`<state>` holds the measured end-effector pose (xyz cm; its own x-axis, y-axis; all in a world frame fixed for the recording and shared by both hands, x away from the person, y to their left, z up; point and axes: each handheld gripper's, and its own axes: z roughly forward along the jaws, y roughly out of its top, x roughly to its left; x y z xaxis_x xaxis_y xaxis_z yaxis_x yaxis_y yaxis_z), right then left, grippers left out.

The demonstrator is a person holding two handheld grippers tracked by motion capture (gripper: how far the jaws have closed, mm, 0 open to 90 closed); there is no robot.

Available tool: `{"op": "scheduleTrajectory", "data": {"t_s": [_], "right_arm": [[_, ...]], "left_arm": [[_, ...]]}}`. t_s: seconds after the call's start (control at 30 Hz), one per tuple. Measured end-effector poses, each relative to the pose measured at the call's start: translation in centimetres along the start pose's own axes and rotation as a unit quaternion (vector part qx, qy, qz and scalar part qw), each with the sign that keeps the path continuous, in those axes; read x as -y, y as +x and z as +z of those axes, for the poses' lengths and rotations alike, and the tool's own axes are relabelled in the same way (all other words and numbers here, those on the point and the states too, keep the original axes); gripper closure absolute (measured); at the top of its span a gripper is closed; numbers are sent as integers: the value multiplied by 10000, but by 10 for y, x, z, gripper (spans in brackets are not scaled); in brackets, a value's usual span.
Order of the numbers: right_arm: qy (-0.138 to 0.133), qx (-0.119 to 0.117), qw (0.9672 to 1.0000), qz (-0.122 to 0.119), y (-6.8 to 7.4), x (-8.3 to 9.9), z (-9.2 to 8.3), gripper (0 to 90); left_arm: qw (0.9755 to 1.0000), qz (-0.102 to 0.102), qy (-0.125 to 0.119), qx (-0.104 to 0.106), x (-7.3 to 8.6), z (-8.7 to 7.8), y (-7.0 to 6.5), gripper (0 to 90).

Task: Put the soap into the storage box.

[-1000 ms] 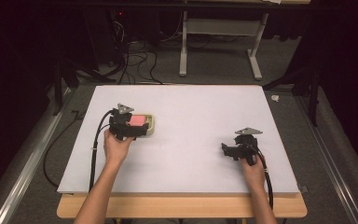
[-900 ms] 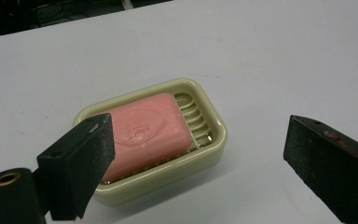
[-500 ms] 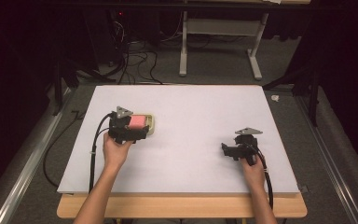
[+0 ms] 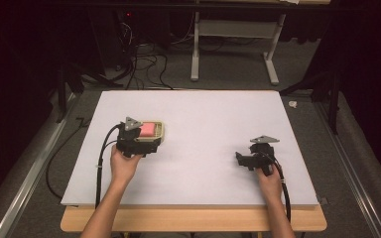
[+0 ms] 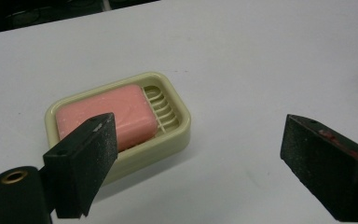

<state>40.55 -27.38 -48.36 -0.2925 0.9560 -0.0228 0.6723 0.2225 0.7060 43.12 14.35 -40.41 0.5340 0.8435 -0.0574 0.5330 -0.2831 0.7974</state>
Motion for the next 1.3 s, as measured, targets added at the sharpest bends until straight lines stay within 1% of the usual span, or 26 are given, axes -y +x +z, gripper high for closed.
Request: {"op": "scheduleTrajectory", "data": {"t_s": [0.2,0.33,0.4,0.53,0.67,0.9,1.23,1.3], "right_arm": [[0,0,10000,-2,0,0,0,146],[0,0,10000,-2,0,0,0,146],[0,-1,10000,-1,0,0,0,146],[0,-1,10000,-2,0,0,0,146],[0,0,10000,-2,0,0,0,146],[0,-1,10000,-2,0,0,0,146],[1,3,10000,-3,0,0,0,146],[1,-1,10000,-1,0,0,0,146]], "left_arm": [[10000,34,-13,40,4,-3,-3,120],[10000,73,-10,23,5,-4,-5,119],[10000,63,-43,63,5,-5,-7,119],[9999,87,-44,102,8,-6,-10,121],[9999,64,-51,149,11,-6,-12,123],[9997,96,-17,212,17,-5,-17,124],[9993,127,-8,352,23,-3,-25,126],[9992,145,26,367,23,-2,-27,126]]}}
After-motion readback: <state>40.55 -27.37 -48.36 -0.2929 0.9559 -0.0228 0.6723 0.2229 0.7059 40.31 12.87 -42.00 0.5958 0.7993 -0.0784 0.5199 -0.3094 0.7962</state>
